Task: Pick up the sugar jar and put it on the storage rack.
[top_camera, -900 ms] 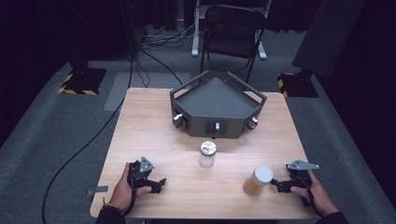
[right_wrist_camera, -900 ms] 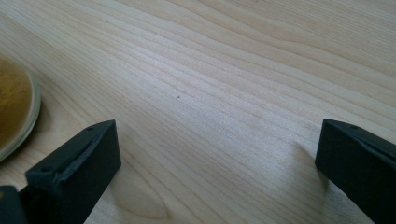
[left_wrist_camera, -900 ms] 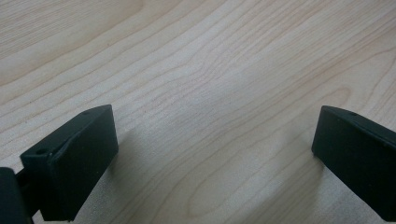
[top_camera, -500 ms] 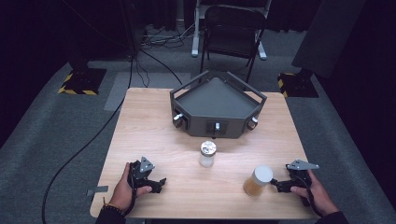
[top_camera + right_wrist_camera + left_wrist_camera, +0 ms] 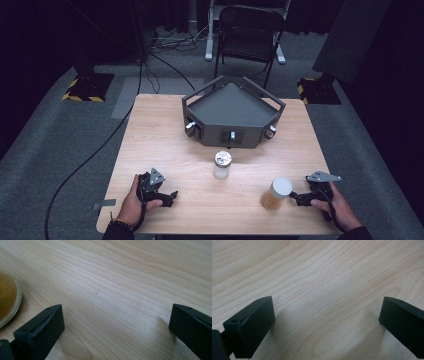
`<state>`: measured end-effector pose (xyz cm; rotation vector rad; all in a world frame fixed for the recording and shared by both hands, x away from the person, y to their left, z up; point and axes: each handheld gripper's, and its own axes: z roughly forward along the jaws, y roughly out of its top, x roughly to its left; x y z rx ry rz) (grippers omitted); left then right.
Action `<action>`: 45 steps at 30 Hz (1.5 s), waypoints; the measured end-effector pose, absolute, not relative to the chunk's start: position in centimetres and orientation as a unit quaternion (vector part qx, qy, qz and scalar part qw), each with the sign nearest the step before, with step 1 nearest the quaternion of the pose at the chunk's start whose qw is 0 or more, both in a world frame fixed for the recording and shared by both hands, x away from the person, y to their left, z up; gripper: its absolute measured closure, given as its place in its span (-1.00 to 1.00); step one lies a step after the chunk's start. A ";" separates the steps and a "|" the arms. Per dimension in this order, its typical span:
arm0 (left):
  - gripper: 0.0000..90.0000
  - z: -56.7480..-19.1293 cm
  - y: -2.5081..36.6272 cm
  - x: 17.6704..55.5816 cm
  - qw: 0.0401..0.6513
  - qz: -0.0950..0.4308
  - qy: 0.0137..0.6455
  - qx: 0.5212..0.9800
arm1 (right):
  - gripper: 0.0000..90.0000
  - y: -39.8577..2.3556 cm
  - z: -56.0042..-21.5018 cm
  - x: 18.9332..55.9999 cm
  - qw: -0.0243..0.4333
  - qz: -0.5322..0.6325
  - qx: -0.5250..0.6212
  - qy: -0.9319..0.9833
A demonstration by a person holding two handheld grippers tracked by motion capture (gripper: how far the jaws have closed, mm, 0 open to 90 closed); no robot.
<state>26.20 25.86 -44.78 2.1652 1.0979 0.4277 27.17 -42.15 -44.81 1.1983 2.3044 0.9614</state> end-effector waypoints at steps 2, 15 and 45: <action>-1.00 -44.8 25.8 26.2 0.332 0.164 0.421 0.828 | -1.00 -42.1 -44.8 27.1 0.185 0.341 0.426 0.817; -0.96 -44.5 25.4 25.8 0.324 0.179 0.430 0.823 | -1.00 -42.1 -44.8 27.2 0.185 0.341 0.426 0.817; -0.97 -43.5 23.1 25.1 0.362 0.201 0.410 0.813 | -1.00 -42.1 -44.8 27.1 0.185 0.341 0.426 0.817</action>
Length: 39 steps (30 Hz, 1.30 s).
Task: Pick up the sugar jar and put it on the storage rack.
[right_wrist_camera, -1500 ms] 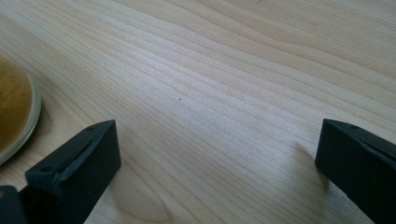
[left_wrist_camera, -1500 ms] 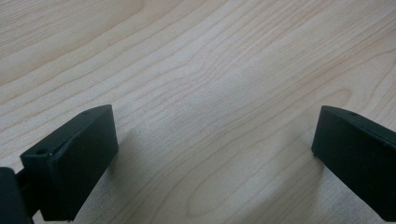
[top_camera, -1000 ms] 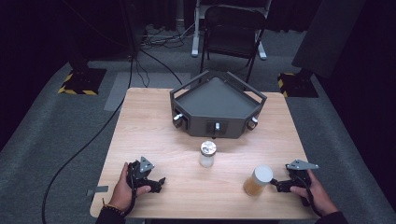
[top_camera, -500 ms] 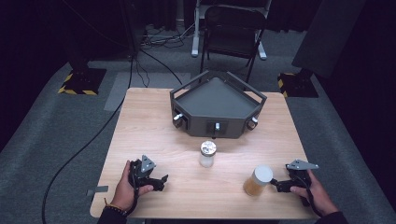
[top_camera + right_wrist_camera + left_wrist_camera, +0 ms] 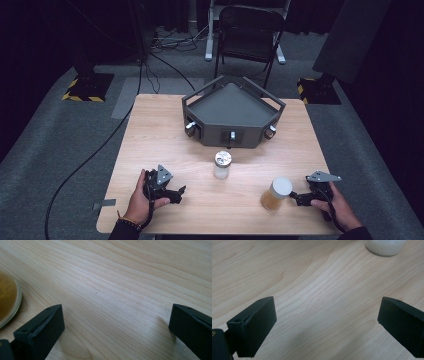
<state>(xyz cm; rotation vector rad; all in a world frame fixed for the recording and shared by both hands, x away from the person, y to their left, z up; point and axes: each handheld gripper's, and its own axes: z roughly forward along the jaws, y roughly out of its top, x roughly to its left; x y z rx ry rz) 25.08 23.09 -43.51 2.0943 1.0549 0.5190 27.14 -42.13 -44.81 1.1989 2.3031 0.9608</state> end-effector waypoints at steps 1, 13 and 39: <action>-0.97 -43.5 23.1 25.1 0.362 0.201 0.410 0.813 | -1.00 -42.1 -44.8 27.1 0.185 0.341 0.426 0.817; -0.97 -43.2 22.0 25.5 0.370 0.203 0.393 0.817 | -1.00 -42.1 -44.8 27.1 0.185 0.341 0.426 0.817; -0.98 -43.0 19.3 27.3 0.387 0.193 0.350 0.831 | -1.00 -42.1 -44.8 27.1 0.185 0.341 0.426 0.817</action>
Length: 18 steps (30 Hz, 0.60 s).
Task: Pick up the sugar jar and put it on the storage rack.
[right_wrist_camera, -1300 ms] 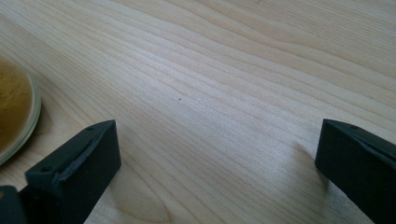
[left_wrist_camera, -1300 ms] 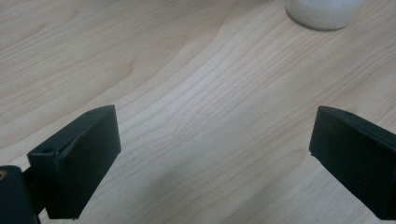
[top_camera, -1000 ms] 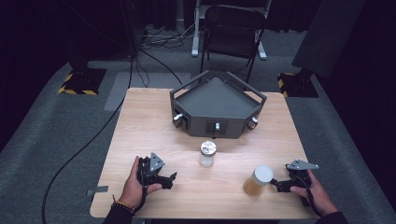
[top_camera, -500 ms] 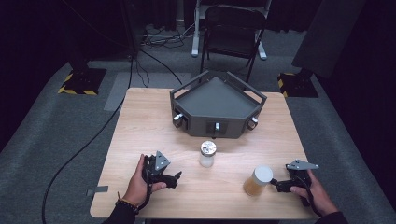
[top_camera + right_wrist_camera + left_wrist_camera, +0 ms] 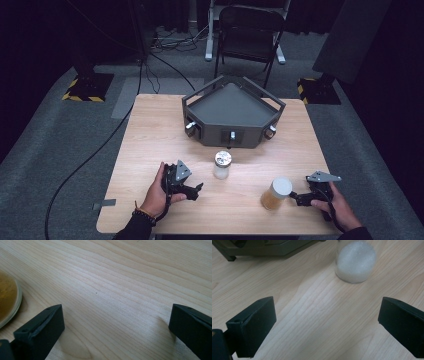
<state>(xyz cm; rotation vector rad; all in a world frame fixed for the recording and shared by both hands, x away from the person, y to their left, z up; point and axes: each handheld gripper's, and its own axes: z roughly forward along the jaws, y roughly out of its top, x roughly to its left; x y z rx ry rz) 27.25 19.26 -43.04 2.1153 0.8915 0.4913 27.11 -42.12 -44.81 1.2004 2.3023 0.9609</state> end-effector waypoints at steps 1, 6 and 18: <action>-0.98 -43.0 19.1 27.4 0.388 0.192 0.348 0.832 | -1.00 -42.1 -44.8 27.1 0.185 0.341 0.426 0.817; -0.98 -43.1 18.4 27.8 0.394 0.188 0.339 0.833 | -1.00 -42.1 -44.8 27.1 0.185 0.341 0.426 0.817; -0.98 -43.0 17.5 28.6 0.401 0.192 0.332 0.832 | -1.00 -42.1 -44.8 27.1 0.185 0.341 0.426 0.817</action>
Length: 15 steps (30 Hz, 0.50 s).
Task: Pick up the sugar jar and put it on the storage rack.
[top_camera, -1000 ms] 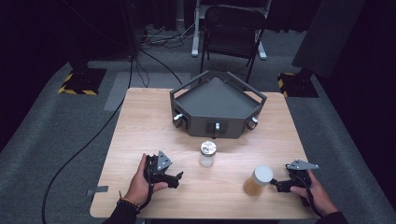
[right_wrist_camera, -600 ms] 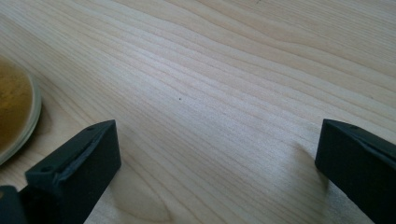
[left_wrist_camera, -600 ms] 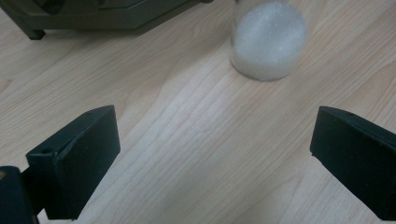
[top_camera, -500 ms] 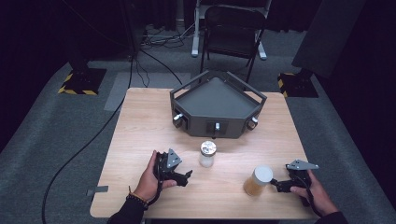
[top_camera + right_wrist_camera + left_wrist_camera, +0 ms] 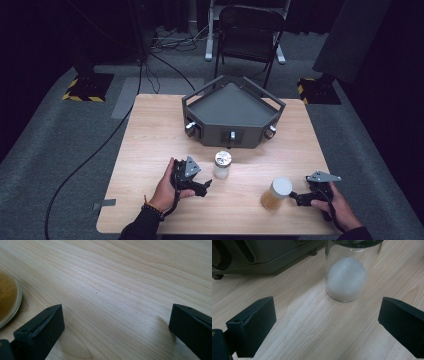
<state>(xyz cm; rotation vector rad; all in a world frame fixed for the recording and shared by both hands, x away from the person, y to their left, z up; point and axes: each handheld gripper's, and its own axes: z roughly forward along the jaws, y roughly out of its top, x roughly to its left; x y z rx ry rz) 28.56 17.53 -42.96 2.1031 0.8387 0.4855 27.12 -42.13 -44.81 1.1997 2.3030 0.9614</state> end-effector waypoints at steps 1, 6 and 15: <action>-0.98 -43.0 17.5 28.6 0.401 0.192 0.333 0.832 | -1.00 -42.1 -44.8 27.1 0.185 0.341 0.426 0.817; -0.98 -43.0 17.0 29.0 0.403 0.189 0.329 0.833 | -1.00 -42.1 -44.8 27.1 0.185 0.341 0.426 0.817; -0.98 -43.1 16.1 29.8 0.408 0.179 0.318 0.837 | -1.00 -42.1 -44.8 27.1 0.185 0.341 0.426 0.817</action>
